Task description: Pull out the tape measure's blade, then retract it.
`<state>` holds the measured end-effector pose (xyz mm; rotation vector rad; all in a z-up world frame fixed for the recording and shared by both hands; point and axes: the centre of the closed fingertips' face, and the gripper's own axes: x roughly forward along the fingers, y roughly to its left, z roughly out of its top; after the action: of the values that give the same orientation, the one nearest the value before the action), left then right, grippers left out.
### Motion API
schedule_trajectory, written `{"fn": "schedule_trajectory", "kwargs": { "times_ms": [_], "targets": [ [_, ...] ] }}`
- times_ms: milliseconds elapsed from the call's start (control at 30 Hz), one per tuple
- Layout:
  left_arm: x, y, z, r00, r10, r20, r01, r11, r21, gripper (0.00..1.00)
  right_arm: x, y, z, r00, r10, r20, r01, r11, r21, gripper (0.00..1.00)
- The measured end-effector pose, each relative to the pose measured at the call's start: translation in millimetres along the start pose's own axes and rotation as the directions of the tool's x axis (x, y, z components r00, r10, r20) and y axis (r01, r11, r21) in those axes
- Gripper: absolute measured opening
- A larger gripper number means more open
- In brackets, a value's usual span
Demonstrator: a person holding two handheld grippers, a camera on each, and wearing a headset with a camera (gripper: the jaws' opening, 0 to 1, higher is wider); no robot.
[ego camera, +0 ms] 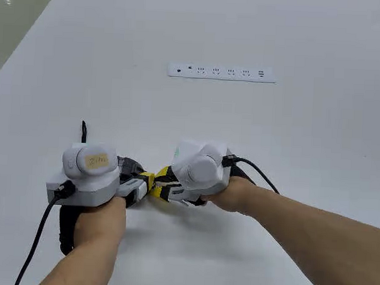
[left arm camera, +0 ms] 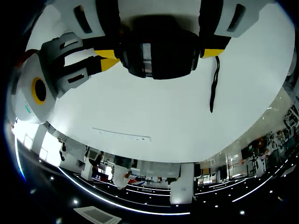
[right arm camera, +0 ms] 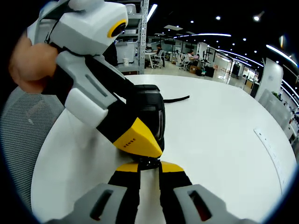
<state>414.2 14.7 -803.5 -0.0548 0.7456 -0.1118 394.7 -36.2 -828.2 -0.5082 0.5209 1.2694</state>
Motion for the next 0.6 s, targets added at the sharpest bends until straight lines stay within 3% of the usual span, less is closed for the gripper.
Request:
{"fn": "schedule_trajectory", "kwargs": {
  "times_ms": [600],
  "targets": [
    [0.3,-0.2,-2.0,0.9994,-0.017,-0.029,0.016,1.0,-0.025,0.66,-5.4,-2.3,0.8,0.9996,-0.025,-0.016,0.025,1.0,-0.016,0.17]
  ]
}}
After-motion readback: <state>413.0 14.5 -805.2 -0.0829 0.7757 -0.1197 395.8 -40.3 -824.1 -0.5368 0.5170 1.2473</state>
